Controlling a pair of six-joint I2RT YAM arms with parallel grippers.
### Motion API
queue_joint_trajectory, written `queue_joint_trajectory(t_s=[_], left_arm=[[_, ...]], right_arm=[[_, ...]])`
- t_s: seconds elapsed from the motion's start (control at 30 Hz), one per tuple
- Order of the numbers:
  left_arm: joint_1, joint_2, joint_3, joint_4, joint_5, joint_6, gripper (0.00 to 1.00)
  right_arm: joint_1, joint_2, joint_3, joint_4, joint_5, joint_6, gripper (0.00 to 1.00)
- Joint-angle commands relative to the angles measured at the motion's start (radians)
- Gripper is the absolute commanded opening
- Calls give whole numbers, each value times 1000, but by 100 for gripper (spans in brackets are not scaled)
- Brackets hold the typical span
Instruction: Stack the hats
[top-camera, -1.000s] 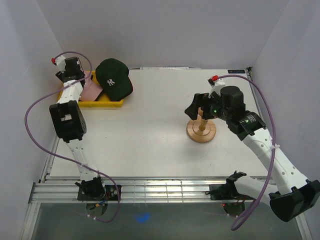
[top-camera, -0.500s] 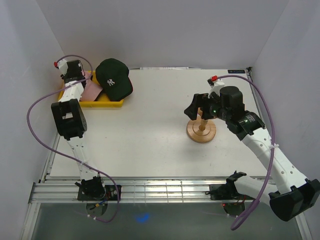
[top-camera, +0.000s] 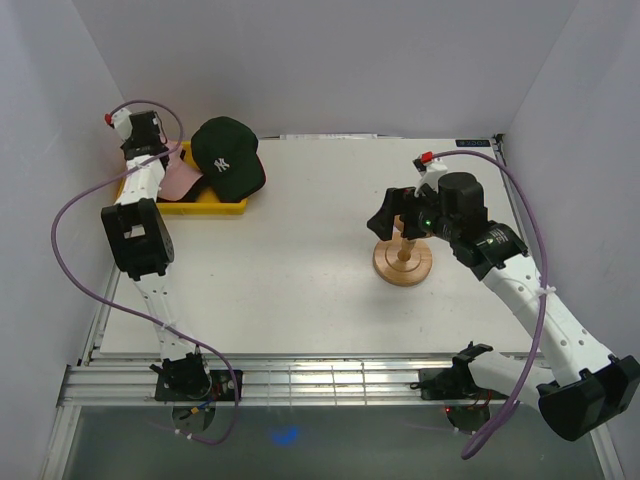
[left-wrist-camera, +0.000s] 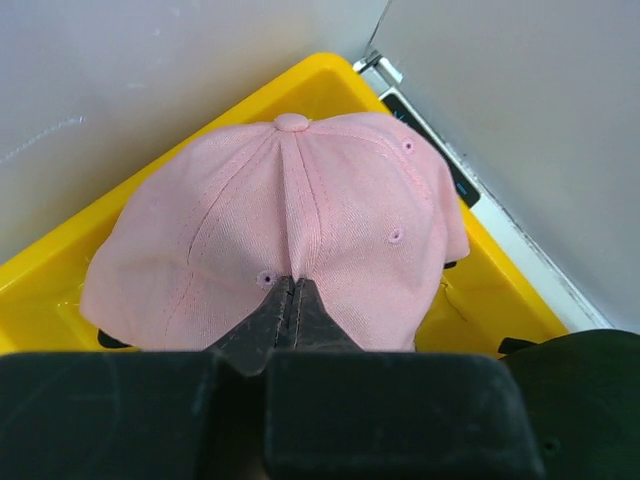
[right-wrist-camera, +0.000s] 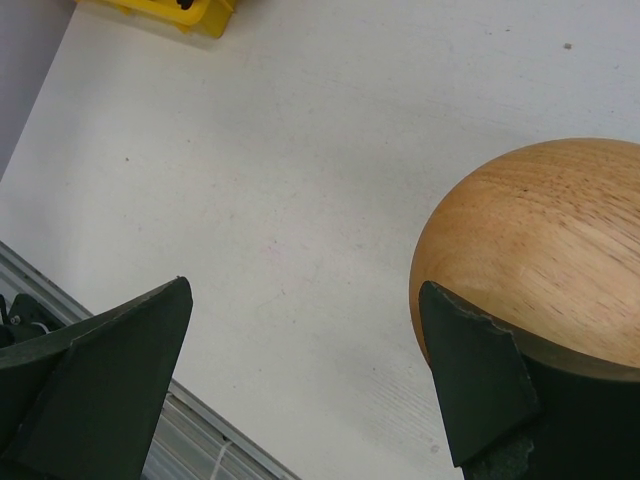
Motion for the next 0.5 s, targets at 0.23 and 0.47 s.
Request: queue_joint_trajectory(t_s=[0.23,0.47], left_arm=[[4,-142,106,-24,-5,32,0],[4,-251,58,-19,-4,9,0]], right_arm=[[-3,22,10,64,-53,-2,100],[-3,43,36,63,-75,10,100]])
